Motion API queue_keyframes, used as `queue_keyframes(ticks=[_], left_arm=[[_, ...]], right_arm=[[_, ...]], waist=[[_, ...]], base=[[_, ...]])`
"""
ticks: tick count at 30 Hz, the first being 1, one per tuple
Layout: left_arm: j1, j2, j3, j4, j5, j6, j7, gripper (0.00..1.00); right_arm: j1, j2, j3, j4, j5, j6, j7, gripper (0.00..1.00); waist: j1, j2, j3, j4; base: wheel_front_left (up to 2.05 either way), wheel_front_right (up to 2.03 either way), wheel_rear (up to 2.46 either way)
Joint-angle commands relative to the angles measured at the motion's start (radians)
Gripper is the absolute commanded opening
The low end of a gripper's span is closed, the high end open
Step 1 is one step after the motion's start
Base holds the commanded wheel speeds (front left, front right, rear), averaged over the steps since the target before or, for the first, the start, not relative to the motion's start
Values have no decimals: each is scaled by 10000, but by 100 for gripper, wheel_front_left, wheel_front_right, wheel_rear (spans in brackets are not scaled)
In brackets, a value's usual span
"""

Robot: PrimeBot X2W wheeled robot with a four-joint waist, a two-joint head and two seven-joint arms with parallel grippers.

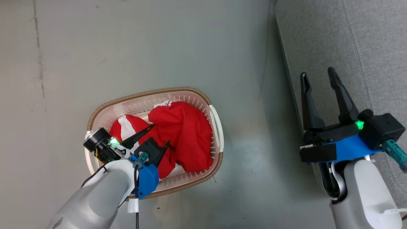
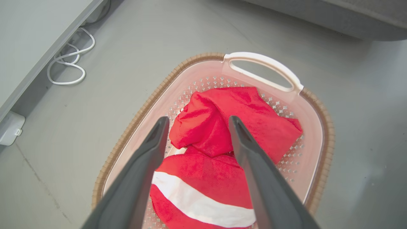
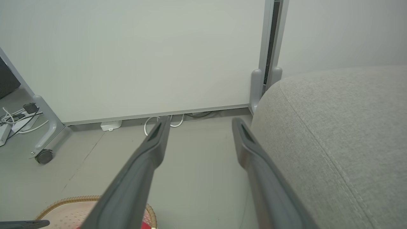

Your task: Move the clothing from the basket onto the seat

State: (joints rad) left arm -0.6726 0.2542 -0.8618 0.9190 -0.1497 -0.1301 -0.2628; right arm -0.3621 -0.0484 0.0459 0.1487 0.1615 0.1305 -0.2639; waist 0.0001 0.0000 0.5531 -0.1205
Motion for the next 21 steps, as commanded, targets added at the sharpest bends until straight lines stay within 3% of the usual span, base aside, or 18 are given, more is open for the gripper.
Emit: queue_keyframes(ticks=[1,13,21], left_arm=[[-297,61,-253,328,-109,-2,-31,100],[-2080,-295,-3312,2662,-1285,-3,713,100],[-2865,-317,-4124,2755,-1676,-3,1723,100]], right_arm=[[-252,-35,-14,-63,-47,4,-9,100],[-1038,-35,25,-373,-339,4,-9,100],[-1365,-33,0,-722,-527,4,-10,100]], waist=[[-1,0,443,-84],[-1,0,2091,-94],[-1,0,3122,-130]], base=[[0,0,0],[0,0,0],[0,0,0]])
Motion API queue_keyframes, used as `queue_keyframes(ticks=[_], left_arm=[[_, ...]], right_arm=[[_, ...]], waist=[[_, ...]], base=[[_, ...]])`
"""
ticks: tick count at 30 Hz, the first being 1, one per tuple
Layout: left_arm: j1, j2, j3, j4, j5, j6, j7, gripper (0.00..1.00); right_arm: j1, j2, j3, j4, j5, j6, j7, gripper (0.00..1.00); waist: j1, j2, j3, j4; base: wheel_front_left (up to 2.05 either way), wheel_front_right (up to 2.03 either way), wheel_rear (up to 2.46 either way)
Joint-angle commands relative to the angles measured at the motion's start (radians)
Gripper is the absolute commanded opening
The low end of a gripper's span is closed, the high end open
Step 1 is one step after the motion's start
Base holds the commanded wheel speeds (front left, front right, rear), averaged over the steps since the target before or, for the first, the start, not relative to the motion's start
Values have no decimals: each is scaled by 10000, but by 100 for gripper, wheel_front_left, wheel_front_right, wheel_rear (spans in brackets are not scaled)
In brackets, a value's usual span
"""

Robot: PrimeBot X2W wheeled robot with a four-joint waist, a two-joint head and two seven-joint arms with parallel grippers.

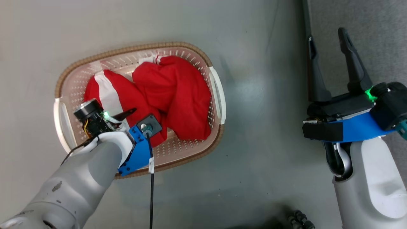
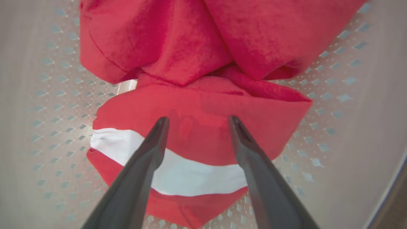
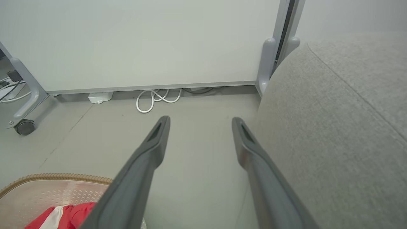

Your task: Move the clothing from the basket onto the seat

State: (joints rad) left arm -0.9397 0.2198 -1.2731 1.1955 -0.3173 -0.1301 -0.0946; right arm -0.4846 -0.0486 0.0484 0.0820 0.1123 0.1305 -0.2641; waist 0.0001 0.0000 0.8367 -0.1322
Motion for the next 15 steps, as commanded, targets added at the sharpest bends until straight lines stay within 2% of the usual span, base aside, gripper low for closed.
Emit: queue_keyframes(ticks=[1,15], left_arm=[[-296,25,-38,-32,5,-3,179,100],[-1327,285,-90,-237,394,-4,1144,100]], right_arm=[[-154,-33,-43,-127,-28,4,-7,100],[-311,-31,2,-1336,157,4,-9,100]], waist=[[-1,0,429,-6],[-1,0,2113,-228]], base=[[0,0,0],[0,0,0]])
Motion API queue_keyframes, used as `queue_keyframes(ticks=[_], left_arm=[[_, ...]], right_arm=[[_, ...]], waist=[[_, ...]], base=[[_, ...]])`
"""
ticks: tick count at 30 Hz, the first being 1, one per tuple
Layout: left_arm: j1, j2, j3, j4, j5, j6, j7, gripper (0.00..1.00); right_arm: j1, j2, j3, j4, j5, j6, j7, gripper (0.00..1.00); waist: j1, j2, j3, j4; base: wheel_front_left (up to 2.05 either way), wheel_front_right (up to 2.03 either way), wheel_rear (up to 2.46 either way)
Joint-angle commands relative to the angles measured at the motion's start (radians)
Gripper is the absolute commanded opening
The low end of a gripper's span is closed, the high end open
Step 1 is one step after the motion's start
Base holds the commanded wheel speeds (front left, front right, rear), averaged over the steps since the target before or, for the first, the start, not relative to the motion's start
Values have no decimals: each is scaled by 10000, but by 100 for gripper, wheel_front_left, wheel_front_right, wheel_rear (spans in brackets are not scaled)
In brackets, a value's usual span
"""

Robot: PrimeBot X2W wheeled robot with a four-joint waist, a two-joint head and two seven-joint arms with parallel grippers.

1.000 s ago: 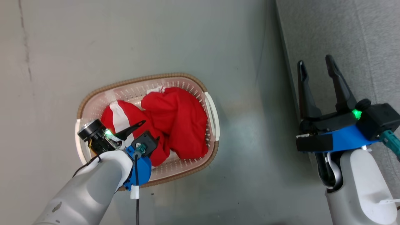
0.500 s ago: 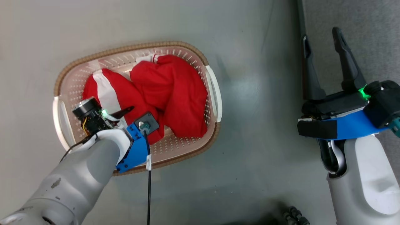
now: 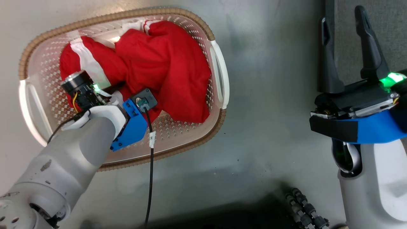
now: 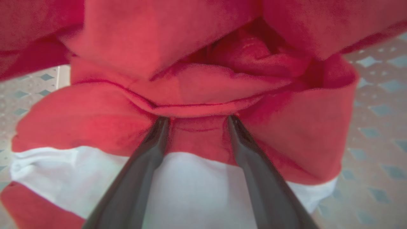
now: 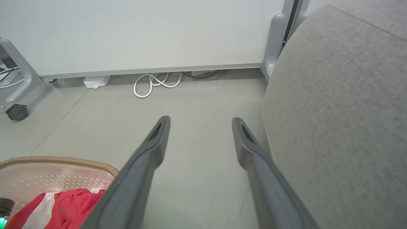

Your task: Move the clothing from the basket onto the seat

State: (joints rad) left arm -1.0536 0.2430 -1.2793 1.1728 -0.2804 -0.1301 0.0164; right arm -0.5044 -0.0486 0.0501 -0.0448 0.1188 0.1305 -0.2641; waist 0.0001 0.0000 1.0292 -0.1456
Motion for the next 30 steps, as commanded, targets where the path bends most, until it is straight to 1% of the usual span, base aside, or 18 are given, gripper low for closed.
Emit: queue_keyframes(ticks=[1,9,10,11,12,13,19,30], left_arm=[[-245,90,-30,-15,52,-4,51,100],[-402,160,-29,88,196,-4,200,100],[-353,158,-32,114,193,-4,303,92],[-307,154,-31,114,218,-4,383,63],[-295,153,-29,103,252,-4,437,44],[-274,163,-32,86,277,-4,489,0],[-282,188,-31,-37,330,-4,552,0],[-129,-42,-30,-209,239,-4,292,0]], right_arm=[[-103,-30,-24,-157,92,4,-9,100],[33,-30,-165,-527,84,4,-7,100],[38,-30,-171,-525,86,4,-7,100],[34,-30,-171,-525,89,4,-7,100],[28,-30,-162,-525,84,4,-7,100],[21,-30,-144,-533,80,4,-7,100],[16,-30,-123,-536,39,4,-7,100],[-107,-30,-109,-323,-2,4,-7,100]], waist=[[-1,0,267,-120],[-1,0,607,-138],[-1,0,616,-133],[-1,0,620,-129],[-1,0,622,-124],[-1,0,622,-124],[-1,0,569,-103],[-1,0,72,-9]], base=[[0,0,0],[0,0,0],[0,0,0],[0,0,0],[0,0,0],[0,0,0],[0,0,0],[0,0,0]])
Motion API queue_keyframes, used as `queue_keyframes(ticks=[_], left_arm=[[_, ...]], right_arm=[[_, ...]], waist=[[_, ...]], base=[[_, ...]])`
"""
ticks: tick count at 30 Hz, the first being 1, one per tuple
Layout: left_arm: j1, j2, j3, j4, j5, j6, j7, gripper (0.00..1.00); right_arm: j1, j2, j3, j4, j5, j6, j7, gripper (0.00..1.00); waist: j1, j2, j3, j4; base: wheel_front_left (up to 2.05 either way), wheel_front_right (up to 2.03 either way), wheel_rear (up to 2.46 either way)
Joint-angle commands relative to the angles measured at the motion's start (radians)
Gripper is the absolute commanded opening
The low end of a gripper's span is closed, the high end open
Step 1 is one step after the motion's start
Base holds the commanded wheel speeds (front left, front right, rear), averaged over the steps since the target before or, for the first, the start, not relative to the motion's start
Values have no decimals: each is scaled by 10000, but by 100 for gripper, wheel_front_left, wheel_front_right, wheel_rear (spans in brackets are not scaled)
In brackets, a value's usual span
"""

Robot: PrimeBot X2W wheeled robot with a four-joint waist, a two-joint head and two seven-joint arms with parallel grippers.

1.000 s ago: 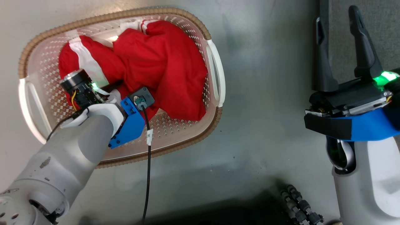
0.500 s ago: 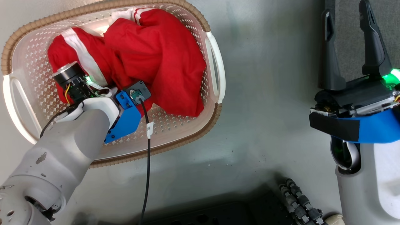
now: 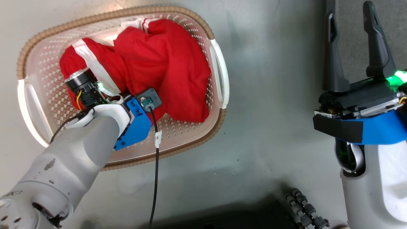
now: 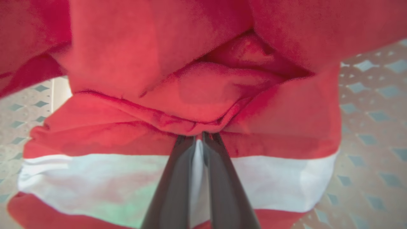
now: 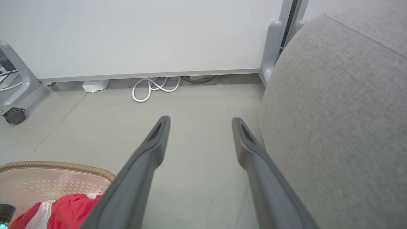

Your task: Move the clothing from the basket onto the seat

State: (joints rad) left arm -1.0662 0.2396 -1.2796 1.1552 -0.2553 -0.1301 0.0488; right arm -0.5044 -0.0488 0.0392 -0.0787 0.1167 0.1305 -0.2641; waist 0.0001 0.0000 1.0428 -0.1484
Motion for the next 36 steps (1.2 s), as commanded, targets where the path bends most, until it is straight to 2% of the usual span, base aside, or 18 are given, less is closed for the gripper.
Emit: queue_keyframes(ticks=[1,16,36], left_arm=[[41,-37,-25,-47,-10,-4,-65,0],[688,-284,-27,-256,-116,-4,-956,0],[1008,-733,-27,-377,-1134,-4,-2617,0]], right_arm=[[-111,-28,13,28,16,4,-7,100],[42,-30,57,502,106,4,-7,100],[848,-30,-177,1134,32,4,-7,100]], waist=[[-1,0,-147,34],[-1,0,-1721,367],[-1,0,-4314,1174]], base=[[0,0,0],[0,0,0],[0,0,0]])
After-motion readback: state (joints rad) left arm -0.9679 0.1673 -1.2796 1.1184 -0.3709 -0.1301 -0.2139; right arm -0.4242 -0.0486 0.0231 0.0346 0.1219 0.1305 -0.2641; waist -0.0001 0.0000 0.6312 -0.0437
